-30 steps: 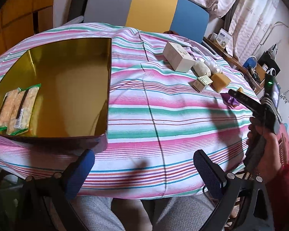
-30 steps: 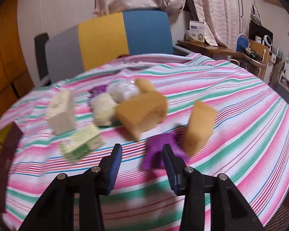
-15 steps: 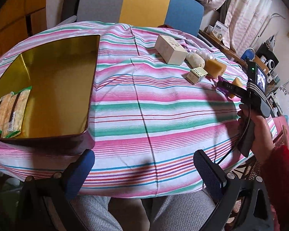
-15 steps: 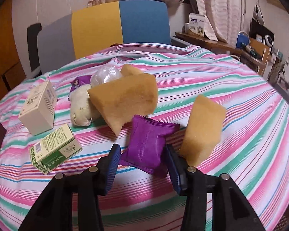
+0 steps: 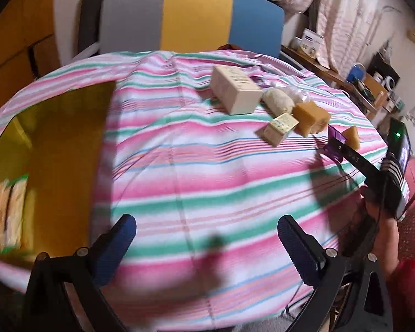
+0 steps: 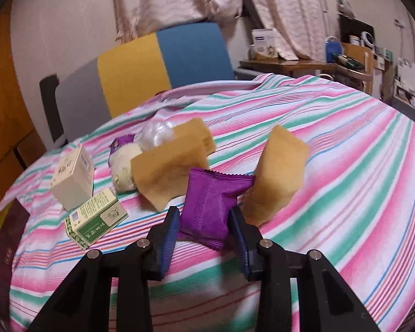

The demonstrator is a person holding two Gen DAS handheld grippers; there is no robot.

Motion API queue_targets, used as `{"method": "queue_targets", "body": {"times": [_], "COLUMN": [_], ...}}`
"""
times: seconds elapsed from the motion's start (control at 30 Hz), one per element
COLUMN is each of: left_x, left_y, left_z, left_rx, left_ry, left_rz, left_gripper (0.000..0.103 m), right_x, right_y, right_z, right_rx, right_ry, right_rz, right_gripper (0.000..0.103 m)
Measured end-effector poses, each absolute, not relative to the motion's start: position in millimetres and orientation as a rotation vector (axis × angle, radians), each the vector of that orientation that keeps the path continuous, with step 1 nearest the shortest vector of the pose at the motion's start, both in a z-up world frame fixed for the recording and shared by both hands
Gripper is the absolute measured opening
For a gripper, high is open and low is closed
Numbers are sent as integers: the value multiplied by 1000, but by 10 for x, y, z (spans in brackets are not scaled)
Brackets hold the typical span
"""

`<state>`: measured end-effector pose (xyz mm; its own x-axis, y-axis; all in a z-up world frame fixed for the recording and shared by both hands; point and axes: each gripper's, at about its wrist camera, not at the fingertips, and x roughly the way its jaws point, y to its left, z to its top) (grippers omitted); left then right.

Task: Organize objects
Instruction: 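Grasp the purple sachet with the right tool while the left tool grasps the green box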

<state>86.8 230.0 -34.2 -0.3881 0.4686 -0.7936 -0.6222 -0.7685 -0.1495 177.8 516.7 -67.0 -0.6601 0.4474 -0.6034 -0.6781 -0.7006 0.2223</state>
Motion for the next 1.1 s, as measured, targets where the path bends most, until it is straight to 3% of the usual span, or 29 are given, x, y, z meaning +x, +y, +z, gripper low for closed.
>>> {"method": "queue_targets", "body": {"times": [0.73, 0.8, 0.9, 0.93, 0.97, 1.1], "left_x": [471, 495, 551, 557, 546, 486], "left_y": [4193, 4292, 4400, 4409, 4431, 4309], "left_z": [-493, -547, -678, -720, -763, -771], "left_rx": [-808, -783, -766, -776, -796, -804], "left_ry": [522, 561, 638, 650, 661, 611], "left_rz": [2062, 2044, 2020, 2014, 2004, 2027], "left_gripper": [99, 93, 62, 48, 41, 31], "right_x": [1879, 1879, 1884, 1884, 1886, 1880], "right_y": [5334, 5339, 5333, 5334, 5334, 5324], "right_z": [-818, -822, -825, -827, -826, -826], "right_rx": [-650, -650, -652, -651, -652, -654], "right_ry": [750, 754, 754, 754, 754, 750], "right_rz": [2342, 2342, 2342, 2342, 2342, 2340], "right_gripper": [39, 40, 40, 40, 40, 40]}}
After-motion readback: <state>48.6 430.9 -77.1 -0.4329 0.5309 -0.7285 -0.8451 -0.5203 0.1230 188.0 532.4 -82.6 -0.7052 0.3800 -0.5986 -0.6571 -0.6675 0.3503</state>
